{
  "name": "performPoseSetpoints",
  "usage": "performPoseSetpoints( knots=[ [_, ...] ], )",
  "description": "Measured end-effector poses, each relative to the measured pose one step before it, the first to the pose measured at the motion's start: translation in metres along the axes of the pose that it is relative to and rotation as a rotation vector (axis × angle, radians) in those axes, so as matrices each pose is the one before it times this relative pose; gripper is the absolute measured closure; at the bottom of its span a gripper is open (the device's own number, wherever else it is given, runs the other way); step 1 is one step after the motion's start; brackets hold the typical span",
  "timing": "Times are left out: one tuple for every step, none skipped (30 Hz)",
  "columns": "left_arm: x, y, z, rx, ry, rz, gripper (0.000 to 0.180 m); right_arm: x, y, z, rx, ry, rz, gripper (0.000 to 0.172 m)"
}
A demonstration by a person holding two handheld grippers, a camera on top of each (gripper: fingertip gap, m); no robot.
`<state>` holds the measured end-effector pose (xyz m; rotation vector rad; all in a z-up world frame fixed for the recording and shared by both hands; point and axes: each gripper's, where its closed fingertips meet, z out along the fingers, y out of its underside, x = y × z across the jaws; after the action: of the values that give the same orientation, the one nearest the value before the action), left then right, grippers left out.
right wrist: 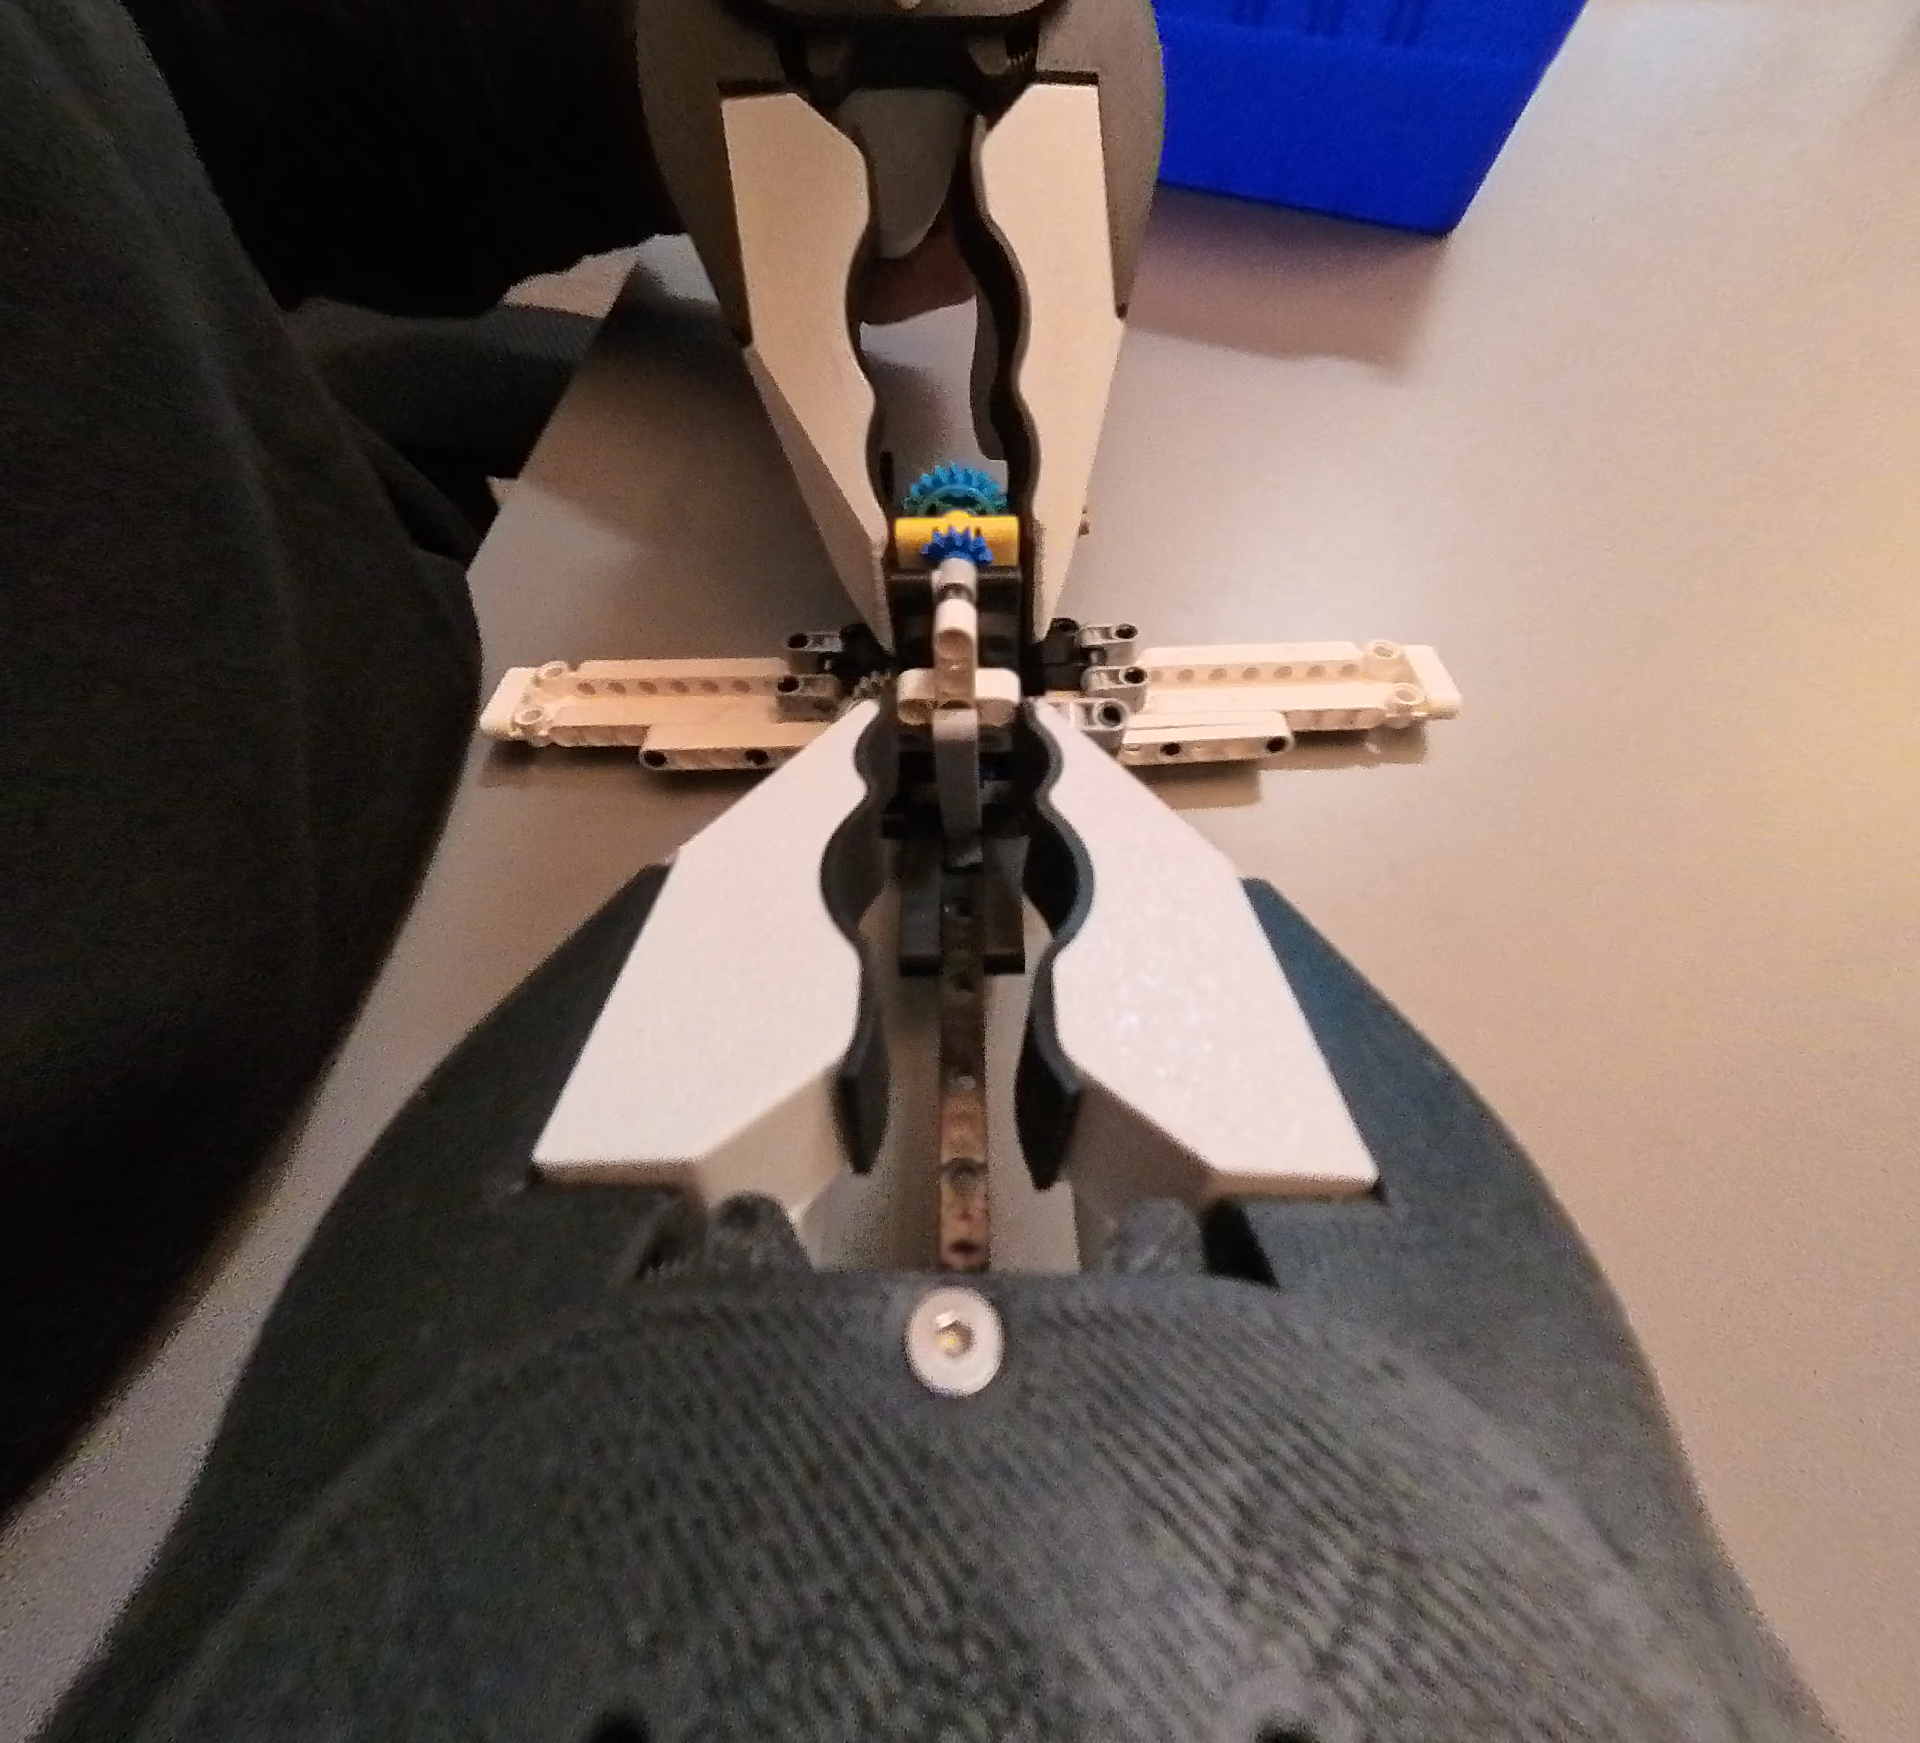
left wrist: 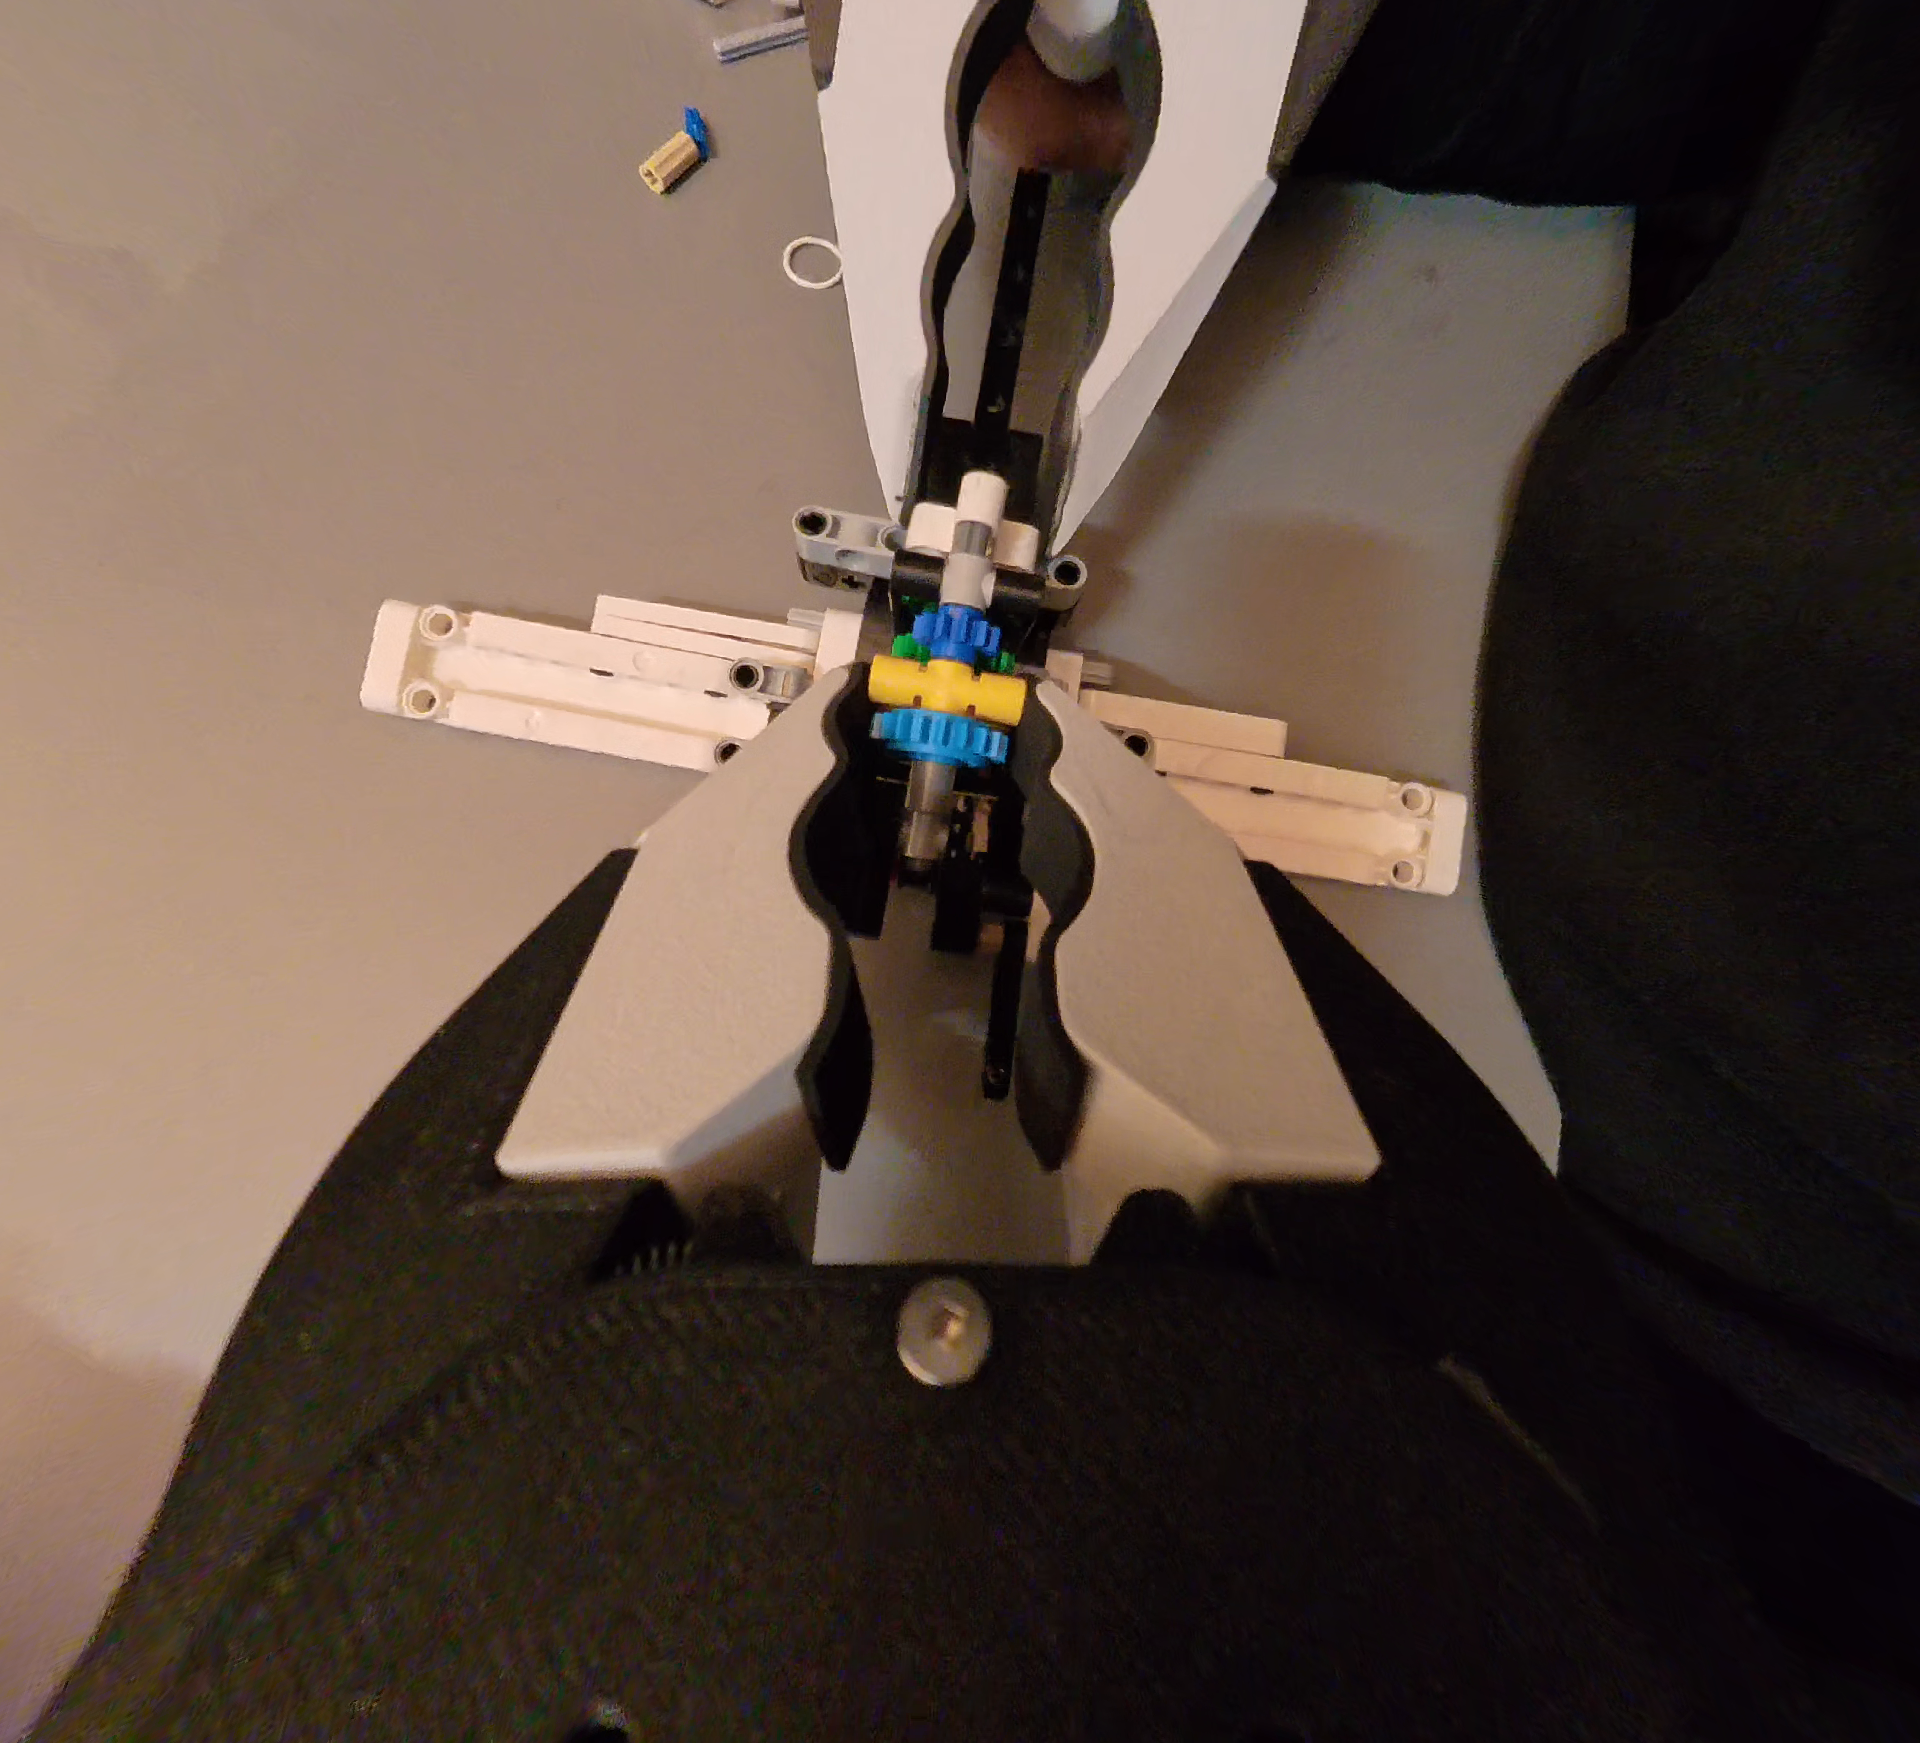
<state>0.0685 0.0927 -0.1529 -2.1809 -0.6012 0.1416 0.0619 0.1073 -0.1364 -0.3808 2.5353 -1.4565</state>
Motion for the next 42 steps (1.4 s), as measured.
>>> performPoseSetpoints(
  knots=[
    [0.00061,-0.00022,0.00063,-0.0137,-0.0049,0.007,0.153,0.0003,0.00057,0.00035,-0.0167,0.0062,-0.0104,0.151],
    [0.00129,0.00002,0.00059,-0.0202,-0.0013,0.0087,0.153,-0.00065,0.00066,0.00051,-0.0195,-0.0011,-0.0044,0.15],
    [0.00066,0.00031,0.00014,-0.0222,-0.0038,0.0123,0.153,-0.00131,0.0007,0.00071,-0.0218,-0.0025,-0.0043,0.15],
    [0.0003,0.00043,0.00013,-0.0186,-0.0026,0.0113,0.153,-0.00074,0.00037,0.00062,-0.0208,0.0066,-0.0109,0.15],
    [0.00001,0.00009,-0.00005,-0.0115,-0.0019,0.005,0.153,-0.00031,-0.00014,0.00025,-0.0178,0.0116,-0.0164,0.15],
    [-0.00012,-0.00004,0.00008,-0.0061,-0.0021,0.0048,0.153,0.00073,-0.00209,-0.00064,-0.004,0.0163,-0.0166,0.149],
    [0.0,-0.00018,-0.00001,-0.0028,-0.002,0.0032,0.153,0.00066,-0.00393,-0.00131,0.0119,0.0123,-0.011,0.144],
    [-0.00009,-0.00013,0.00005,-0.0007,-0.0017,0.0011,0.153,-0.00095,-0.0032,-0.00109,0.0122,-0.0045,-0.0032,0.144],
    [0.00014,-0.00014,0.00015,0.0002,-0.001,0.0005,0.153,-0.00082,-0.00175,-0.00023,0.008,-0.0094,0.0058,0.144],
    [0.00015,-0.0002,0.0002,0.0004,-0.001,0.0022,0.153,-0.00047,-0.00076,0.00045,0.0081,-0.0094,0.0089,0.144],
    [0.00039,-0.00031,0.00034,0.0001,0.0006,0.002,0.153,-0.00056,-0.00035,0.00095,0.0089,-0.0108,0.0077,0.147],
    [0.00037,-0.0005,0.00042,-0.0004,0.0,0.003,0.153,-0.00045,-0.00064,0.00088,0.0109,-0.0093,0.007,0.149],
    [-0.00014,-0.00015,0.0002,-0.0022,-0.0033,0.0044,0.153,-0.00096,-0.00075,0.00092,0.0102,-0.0119,0.0056,0.156],
    [0.00042,-0.00003,-0.00006,-0.0005,0.0017,0.0025,0.154,-0.00041,-0.00019,0.00037,0.0043,-0.0083,0.0037,0.159],
    [-0.00024,0.00006,0.00011,-0.0001,-0.0034,0.0018,0.153,0.0016,0.00019,-0.0004,0.0017,0.0073,0.0004,0.166],
    [-0.00073,0.00031,-0.00008,0.0014,-0.0083,0.011,0.153,0.00068,0.00055,-0.00084,-0.0004,0.0031,-0.0039,0.166],
    [-0.00074,-0.00018,-0.00002,0.007,-0.0073,0.0101,0.153,0.00061,0.00032,-0.00052,0.0,0.0037,0.0015,0.166],
    [-0.00164,-0.00106,-0.0002,0.0171,-0.0079,0.002,0.153,0.00058,0.0001,-0.0004,0.0051,0.0072,0.0023,0.166],
    [-0.00318,-0.00214,-0.00076,0.0284,-0.0144,0.0,0.153,0.00204,-0.00011,-0.00084,0.0097,0.0156,0.0031,0.166],
    [-0.00259,-0.00271,-0.00174,0.032,-0.0081,-0.0031,0.153,0.00299,-0.00075,-0.00162,0.0159,0.0204,0.0078,0.166],
    [-0.00138,-0.00187,-0.00218,0.02,0.0027,-0.0111,0.153,0.00233,-0.00152,-0.00189,0.0223,0.0117,0.0143,0.166],
    [-0.00064,-0.00152,-0.0013,0.0092,0.0012,-0.0067,0.153,0.00124,-0.00203,-0.00181,0.0245,0.0024,0.0181,0.166],
    [-0.00039,-0.00005,-0.00004,-0.0021,-0.0034,0.0027,0.153,0.00072,-0.0012,-0.00114,0.0155,0.0006,0.014,0.166],
    [0.00054,0.0014,0.00078,-0.009,0.0022,0.0028,0.153,0.00018,0.00056,-0.00028,0.0031,0.0004,0.0069,0.165],
    [0.0,0.00136,0.00068,-0.0061,0.0002,0.0012,0.153,-0.00041,0.00163,0.0004,-0.0036,-0.0016,0.0036,0.165],
    [0.00011,0.00096,0.0003,-0.0005,0.0019,0.0015,0.153,-0.00002,0.00151,0.00051,0.0003,0.0025,0.0022,0.165],
    [0.00059,0.00056,0.00001,0.0024,0.0091,-0.0083,0.153,-0.00021,0.00092,0.00028,0.0038,0.0018,0.0021,0.165],
    [-0.00022,-0.0002,-0.00009,0.0063,0.0001,-0.0014,0.153,-0.00033,0.00032,0.00005,0.0041,0.0003,0.0049,0.165],
    [-0.0001,0.00013,0.00009,0.0036,0.0005,-0.0016,0.153,0.00024,0.00002,-0.00018,0.0039,0.0042,0.0014,0.166],
    [0.0002,0.00054,0.00039,0.0003,0.0046,-0.0041,0.153,-0.00002,0.00051,-0.00017,0.0013,0.0027,0.0011,0.166],
    [-0.0003,0.00008,0.00059,0.0057,-0.0028,0.0004,0.153,-0.00002,0.00076,0.00005,0.0028,-0.0002,0.0071,0.166],
    [0.00054,0.00034,0.00058,0.005,0.0077,-0.0107,0.153,0.00023,0.00064,-0.00019,0.0067,-0.0007,0.0094,0.166],
    [0.00006,-0.00034,0.00019,0.0094,0.0025,-0.0034,0.153,-0.00018,0.00056,-0.00048,0.0082,-0.0051,0.0127,0.166],
    [-0.00003,-0.00006,0.00025,0.0042,0.0,-0.0024,0.153,0.00007,0.00013,-0.00044,0.0079,-0.0024,0.0107,0.166],
    [0.00067,-0.0001,-0.00008,0.0027,0.0065,-0.0076,0.153,-0.00018,0.00015,-0.00038,0.0045,0.0014,0.0011,0.166],
    [-0.00029,-0.00056,-0.00009,0.0041,-0.0014,-0.0025,0.153,-0.00014,-0.00005,-0.00032,0.0054,-0.0019,0.0044,0.166],
    [-0.00023,-0.00032,0.00007,0.003,-0.0017,-0.0013,0.153,0.00037,-0.00037,-0.00052,0.0101,-0.0012,0.0114,0.166],
    [0.0001,-0.00009,0.00032,0.0009,0.0011,-0.0044,0.153,0.00045,-0.00006,-0.00049,0.0103,-0.0029,0.0145,0.166],
    [-0.00046,-0.00029,0.00041,0.0027,-0.0028,0.0001,0.153,0.00038,0.00011,-0.00049,0.0061,-0.0008,0.0119,0.166],
    [-0.00024,0.0,0.00023,0.0011,-0.003,0.0023,0.153,0.00053,0.00016,-0.00034,0.0015,0.0046,0.0045,0.166],
    [-0.00044,-0.00018,-0.00001,-0.0017,-0.0064,0.0028,0.153,0.00052,0.00002,-0.0002,0.0015,0.0031,0.0096,0.166],
    [-0.00071,-0.00078,-0.00033,-0.0032,-0.0117,0.0121,0.153,0.00086,-0.00033,-0.00013,0.0037,0.0009,0.0178,0.166]
  ],
)
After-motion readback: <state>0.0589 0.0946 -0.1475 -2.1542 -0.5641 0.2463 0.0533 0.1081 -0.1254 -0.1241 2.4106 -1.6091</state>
